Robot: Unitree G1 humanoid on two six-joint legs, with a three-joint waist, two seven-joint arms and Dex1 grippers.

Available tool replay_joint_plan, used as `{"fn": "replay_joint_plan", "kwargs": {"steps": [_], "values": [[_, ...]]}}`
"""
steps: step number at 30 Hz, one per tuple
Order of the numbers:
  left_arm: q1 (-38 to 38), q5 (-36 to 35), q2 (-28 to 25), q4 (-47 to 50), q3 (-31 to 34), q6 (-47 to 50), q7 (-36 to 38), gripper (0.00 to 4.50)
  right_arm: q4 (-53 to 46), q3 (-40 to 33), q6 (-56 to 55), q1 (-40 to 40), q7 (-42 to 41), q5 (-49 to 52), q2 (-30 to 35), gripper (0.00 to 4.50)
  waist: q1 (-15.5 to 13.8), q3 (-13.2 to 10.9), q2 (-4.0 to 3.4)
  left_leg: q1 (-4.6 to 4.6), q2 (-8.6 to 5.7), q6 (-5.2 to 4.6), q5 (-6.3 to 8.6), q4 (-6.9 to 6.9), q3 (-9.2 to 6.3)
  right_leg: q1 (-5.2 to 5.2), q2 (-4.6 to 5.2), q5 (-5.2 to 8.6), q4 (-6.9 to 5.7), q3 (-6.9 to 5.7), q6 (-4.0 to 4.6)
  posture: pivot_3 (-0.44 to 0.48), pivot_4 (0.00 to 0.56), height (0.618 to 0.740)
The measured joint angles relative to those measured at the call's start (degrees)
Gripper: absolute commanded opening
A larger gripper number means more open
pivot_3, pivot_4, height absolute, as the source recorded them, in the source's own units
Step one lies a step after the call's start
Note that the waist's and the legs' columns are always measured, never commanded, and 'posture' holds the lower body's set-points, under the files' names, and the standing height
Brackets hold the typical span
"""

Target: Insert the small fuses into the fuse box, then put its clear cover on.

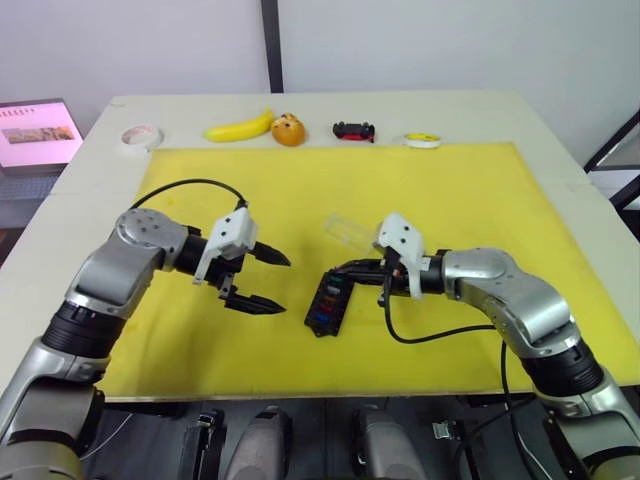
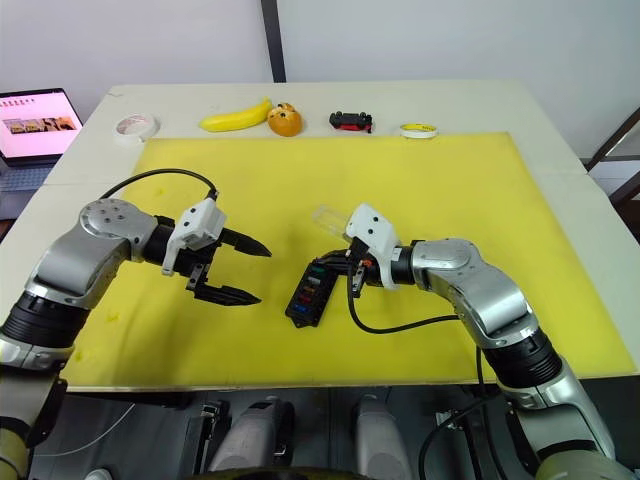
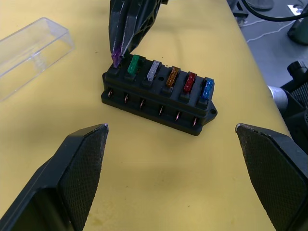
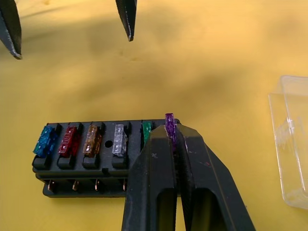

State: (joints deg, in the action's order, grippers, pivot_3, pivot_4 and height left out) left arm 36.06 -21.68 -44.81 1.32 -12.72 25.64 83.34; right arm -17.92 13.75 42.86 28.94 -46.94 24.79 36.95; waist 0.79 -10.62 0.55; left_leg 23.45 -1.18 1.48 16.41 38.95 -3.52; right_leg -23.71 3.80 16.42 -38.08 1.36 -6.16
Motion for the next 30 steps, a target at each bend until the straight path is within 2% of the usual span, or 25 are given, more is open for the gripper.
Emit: {"fn": "replay_joint_plan", "kwargs": {"steps": [30], "values": [[0.0, 0.9, 0.5, 0.0, 0.0, -0.08, -0.53, 4.46, -0.85, 2.45, 1.37, 1.32, -0.73, -5.42, 0.11, 0.0, 0.04, 0.01, -0.01, -0.08, 0.0, 0.0, 0.0, 0.0, 0.0, 0.06, -0.02, 0.0, -0.01, 0.0, 0.0, 0.0, 0.15, 0.74]]}}
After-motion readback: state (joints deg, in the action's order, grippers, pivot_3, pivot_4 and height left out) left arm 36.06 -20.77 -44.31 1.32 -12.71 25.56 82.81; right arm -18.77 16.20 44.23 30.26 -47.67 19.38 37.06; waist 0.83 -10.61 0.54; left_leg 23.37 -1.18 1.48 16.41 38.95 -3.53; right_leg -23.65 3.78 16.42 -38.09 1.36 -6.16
